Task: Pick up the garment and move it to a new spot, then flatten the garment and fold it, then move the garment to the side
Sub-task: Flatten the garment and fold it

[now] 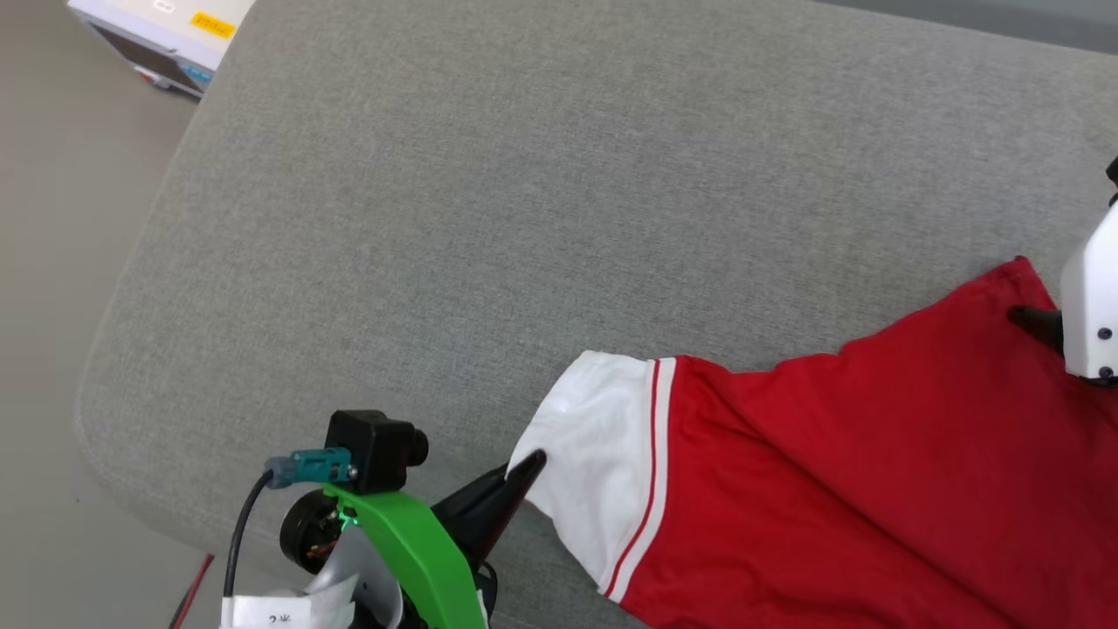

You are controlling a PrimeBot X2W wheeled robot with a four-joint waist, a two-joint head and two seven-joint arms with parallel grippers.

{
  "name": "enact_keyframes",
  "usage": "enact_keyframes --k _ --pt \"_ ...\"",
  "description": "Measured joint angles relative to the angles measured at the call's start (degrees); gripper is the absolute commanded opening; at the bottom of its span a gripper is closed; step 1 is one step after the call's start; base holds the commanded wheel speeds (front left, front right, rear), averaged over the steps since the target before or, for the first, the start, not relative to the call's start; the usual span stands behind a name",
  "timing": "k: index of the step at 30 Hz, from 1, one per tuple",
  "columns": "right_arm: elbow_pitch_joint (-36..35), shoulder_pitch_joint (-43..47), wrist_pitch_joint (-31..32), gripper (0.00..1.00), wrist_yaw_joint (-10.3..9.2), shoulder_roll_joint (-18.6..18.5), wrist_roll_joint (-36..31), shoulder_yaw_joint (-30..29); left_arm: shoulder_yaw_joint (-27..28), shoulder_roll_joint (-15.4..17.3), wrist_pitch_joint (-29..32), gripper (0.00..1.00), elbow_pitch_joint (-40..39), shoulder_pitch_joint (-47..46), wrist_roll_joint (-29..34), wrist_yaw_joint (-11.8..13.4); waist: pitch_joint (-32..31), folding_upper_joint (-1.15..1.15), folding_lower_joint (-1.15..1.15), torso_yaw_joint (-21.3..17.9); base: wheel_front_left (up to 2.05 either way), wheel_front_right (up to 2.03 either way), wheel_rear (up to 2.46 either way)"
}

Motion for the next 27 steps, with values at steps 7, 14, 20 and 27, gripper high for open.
enact_keyframes --k 7,14,20,27 --pt "5.79 -1.19 -0.90 1.00 0.00 -2.12 -2.05 0.18 -0.85 -1.45 -1.00 0.00 1.58 -0.99 0.15 -0.64 3.32 0.00 0.00 4.25 0.00 0.00 0.00" --pt "7.17 -1.19 1.19 0.00 0.00 -3.72 -1.71 0.42 -1.11 -2.15 -1.51 0.00 2.87 -1.24 0.10 -1.13 4.84 0.00 0.00 6.64 0.00 0.00 0.00" --pt "7.16 -0.76 0.93 0.00 0.00 -4.12 -1.31 0.25 -0.97 -2.33 -1.97 0.00 3.52 -1.27 0.10 -1.11 4.21 0.00 0.00 6.83 0.00 0.00 0.00" --pt "8.73 -0.41 -3.50 0.00 0.00 -2.49 -0.16 -0.79 -0.07 -1.93 -2.08 0.00 3.86 -1.28 0.10 -0.76 1.69 0.00 0.00 5.88 0.00 0.00 0.00"
